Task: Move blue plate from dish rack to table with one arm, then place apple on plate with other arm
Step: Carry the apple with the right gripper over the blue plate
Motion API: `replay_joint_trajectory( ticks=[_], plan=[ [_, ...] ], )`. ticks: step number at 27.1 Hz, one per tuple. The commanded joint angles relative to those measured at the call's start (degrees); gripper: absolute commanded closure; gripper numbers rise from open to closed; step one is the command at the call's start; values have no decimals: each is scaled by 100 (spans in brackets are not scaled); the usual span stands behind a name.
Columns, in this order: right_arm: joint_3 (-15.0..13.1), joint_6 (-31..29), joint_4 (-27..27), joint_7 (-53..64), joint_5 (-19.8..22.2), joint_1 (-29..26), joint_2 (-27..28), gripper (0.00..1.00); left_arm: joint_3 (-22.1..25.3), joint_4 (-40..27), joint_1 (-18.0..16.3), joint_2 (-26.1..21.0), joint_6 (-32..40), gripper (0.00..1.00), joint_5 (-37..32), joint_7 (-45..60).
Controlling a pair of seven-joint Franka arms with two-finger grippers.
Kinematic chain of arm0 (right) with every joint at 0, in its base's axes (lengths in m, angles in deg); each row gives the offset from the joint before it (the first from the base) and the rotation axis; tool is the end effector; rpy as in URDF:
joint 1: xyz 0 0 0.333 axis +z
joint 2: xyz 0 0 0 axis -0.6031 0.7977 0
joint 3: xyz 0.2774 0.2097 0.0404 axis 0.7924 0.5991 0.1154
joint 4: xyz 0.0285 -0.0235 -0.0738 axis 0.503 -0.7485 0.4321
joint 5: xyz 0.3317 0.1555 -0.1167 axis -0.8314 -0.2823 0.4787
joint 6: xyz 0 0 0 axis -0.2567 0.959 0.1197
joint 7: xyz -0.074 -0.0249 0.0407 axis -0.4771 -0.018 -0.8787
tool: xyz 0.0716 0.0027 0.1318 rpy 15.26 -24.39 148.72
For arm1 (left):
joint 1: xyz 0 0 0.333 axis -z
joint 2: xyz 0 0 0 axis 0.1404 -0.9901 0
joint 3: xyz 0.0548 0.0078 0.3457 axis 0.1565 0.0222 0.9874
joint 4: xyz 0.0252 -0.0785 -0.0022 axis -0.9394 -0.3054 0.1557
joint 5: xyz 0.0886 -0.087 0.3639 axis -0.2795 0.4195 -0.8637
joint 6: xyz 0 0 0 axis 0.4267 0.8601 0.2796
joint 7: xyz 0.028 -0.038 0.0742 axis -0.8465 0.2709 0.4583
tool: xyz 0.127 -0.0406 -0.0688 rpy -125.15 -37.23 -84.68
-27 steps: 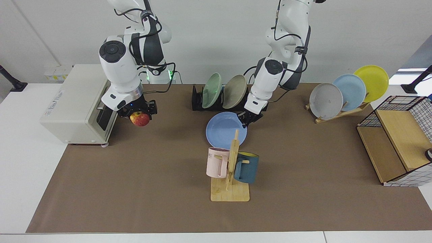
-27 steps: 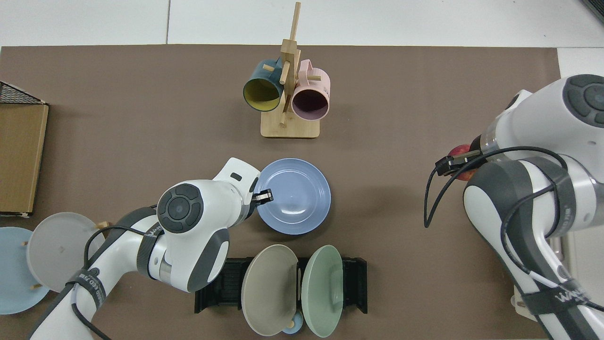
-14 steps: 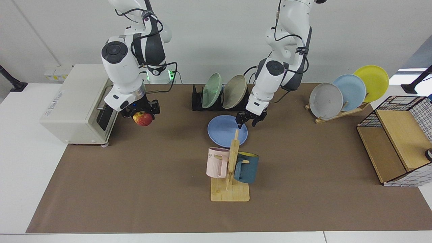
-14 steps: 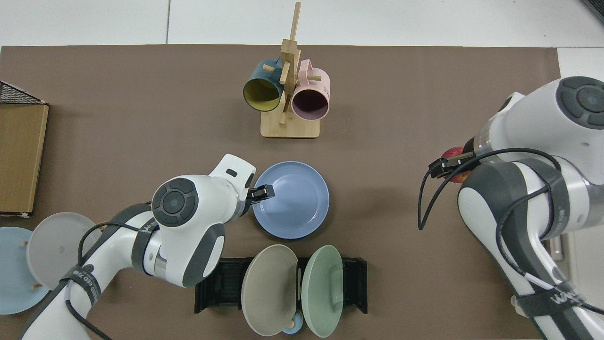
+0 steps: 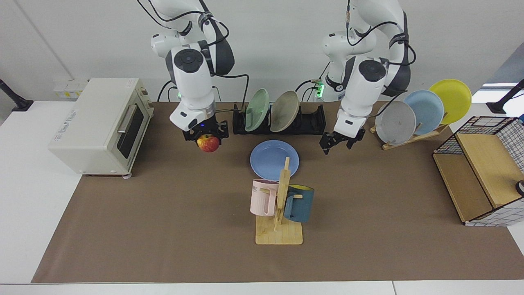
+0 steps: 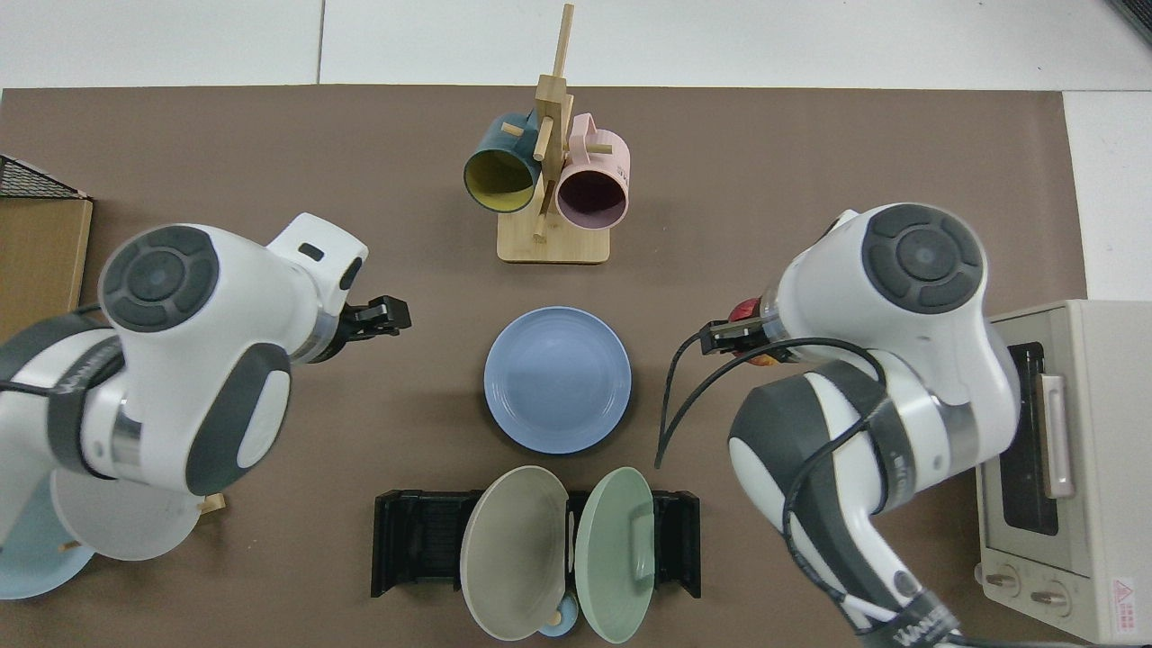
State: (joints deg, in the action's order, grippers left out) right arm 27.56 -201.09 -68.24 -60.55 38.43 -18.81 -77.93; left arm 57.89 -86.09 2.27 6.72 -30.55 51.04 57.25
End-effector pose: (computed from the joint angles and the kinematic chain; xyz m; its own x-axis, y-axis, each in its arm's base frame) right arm 0.5445 0.1961 0.4509 0.9968 0.0796 -0.0114 0.0798 -0.9966 0.0187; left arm 0.5411 -0.1571 0.4442 0.9786 0.2037 0.0309 0.2030 -0.9789 0.0231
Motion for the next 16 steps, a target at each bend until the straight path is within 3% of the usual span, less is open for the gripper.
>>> replay_joint_trajectory(
  ticks=[1,7,11,16],
  plan=[
    [-27,-269,34,-1159,12,605,228,100,549,852,157,141,1359,1,-76,-975],
    [-19,-603,139,-2100,-50,1176,588,100,1815,1257,702,447,2116,1,-85,-1968],
    [-28,-805,288,-2882,-6,1607,983,100,2220,1249,764,913,2354,1,-94,-2601],
    [-28,-1385,288,-3384,-6,1836,1388,100,2467,1257,764,1116,2670,1,-120,-3068]
  ],
)
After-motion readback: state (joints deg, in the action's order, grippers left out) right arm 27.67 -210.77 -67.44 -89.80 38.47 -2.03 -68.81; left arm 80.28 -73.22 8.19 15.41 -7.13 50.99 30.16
